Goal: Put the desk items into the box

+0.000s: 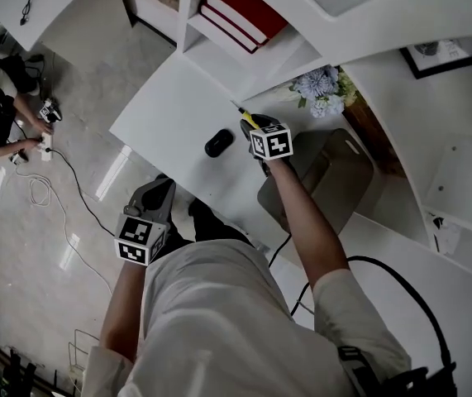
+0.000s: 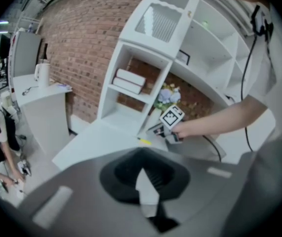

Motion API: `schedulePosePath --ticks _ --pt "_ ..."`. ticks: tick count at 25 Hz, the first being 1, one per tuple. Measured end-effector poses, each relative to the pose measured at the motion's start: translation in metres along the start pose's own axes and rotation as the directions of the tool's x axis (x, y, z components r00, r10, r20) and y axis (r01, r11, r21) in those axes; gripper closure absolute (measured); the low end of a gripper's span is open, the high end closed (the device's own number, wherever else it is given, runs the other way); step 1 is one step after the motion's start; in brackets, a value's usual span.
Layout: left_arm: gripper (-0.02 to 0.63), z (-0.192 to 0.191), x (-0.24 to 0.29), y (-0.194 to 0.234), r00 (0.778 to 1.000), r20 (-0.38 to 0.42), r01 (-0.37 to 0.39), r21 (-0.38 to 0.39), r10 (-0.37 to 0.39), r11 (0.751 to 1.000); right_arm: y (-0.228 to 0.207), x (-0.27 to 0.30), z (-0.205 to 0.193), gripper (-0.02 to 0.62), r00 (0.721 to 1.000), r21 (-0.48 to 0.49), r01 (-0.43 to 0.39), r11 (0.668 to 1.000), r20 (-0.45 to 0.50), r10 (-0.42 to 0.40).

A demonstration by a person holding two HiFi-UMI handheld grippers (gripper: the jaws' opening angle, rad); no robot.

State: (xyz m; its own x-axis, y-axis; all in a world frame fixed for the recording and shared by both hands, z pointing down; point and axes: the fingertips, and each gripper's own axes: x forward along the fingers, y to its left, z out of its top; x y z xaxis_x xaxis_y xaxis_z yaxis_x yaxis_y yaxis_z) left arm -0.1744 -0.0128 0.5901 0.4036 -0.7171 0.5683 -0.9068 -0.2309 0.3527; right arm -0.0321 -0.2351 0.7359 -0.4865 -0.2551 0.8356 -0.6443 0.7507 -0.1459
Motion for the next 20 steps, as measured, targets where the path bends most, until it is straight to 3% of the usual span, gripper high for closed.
schedulePosePath --ticks 5,20 --pt "0.603 -0.005 0.003 0.011 1.0 -0.018 -0.016 -0.029 0.015 0.999 -0.013 0.028 -0.02 0.457 0.997 -0.007 -0.001 1.0 -0.073 0.0" --pt "0.603 -0.021 0.008 0.018 0.997 -0.053 -0.051 -0.073 0.047 0.996 -0.046 0.072 -0.046 0.442 0.986 -0.054 -0.005 0.999 -0.168 -0.004"
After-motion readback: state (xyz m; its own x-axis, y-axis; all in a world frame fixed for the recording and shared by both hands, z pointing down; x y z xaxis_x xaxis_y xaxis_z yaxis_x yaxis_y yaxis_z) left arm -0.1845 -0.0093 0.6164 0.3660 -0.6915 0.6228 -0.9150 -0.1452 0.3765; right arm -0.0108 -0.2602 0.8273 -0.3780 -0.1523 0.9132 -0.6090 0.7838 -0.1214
